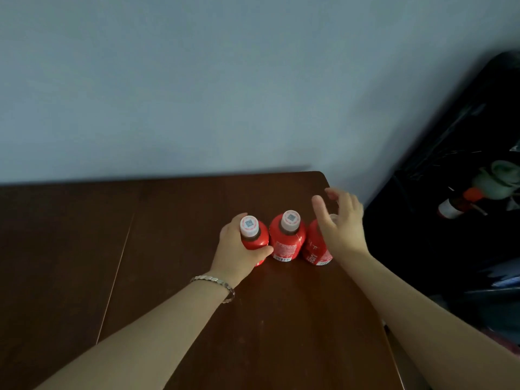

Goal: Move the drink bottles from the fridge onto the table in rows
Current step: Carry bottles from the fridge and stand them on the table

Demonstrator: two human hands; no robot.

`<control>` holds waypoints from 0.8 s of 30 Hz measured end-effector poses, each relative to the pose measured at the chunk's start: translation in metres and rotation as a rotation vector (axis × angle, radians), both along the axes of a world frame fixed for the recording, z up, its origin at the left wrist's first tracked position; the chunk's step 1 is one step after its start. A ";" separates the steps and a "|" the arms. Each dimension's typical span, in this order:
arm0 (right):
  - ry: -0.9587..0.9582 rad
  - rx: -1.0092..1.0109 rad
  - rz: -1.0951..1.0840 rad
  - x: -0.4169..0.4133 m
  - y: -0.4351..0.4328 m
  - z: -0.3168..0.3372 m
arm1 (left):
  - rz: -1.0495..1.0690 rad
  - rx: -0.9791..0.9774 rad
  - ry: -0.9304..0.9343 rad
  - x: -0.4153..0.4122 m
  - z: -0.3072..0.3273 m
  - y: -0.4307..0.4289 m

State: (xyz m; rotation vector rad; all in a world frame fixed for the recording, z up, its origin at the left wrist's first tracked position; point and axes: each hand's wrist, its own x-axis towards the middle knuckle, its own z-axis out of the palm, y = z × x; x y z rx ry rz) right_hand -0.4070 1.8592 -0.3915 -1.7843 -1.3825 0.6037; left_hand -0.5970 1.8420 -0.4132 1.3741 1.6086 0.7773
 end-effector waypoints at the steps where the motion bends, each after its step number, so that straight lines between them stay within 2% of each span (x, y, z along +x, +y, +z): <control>1: 0.056 -0.056 0.007 0.007 -0.008 -0.004 | -0.012 -0.010 -0.008 -0.001 0.000 0.001; 3: 0.198 -0.246 0.056 0.019 -0.025 -0.012 | -0.031 -0.016 -0.014 -0.003 0.000 0.004; 5: 0.216 -0.367 0.152 0.023 -0.034 -0.023 | -0.037 -0.017 -0.030 -0.003 0.001 0.005; 10: 0.212 -0.312 0.162 0.022 -0.020 -0.031 | -0.055 -0.043 -0.020 -0.006 0.003 0.008; 17: 0.140 -0.359 0.148 0.021 -0.019 -0.024 | -0.086 -0.105 0.012 -0.004 0.010 0.007; 20: 0.051 -0.573 0.130 0.020 -0.019 -0.009 | -0.064 -0.210 0.142 0.001 0.022 0.002; 22: -0.103 -0.811 0.165 0.019 -0.024 0.003 | 0.001 -0.327 0.314 0.006 0.032 -0.005; 24: -0.256 -0.964 0.282 0.016 -0.035 0.018 | -0.058 -0.431 0.435 0.007 0.045 -0.016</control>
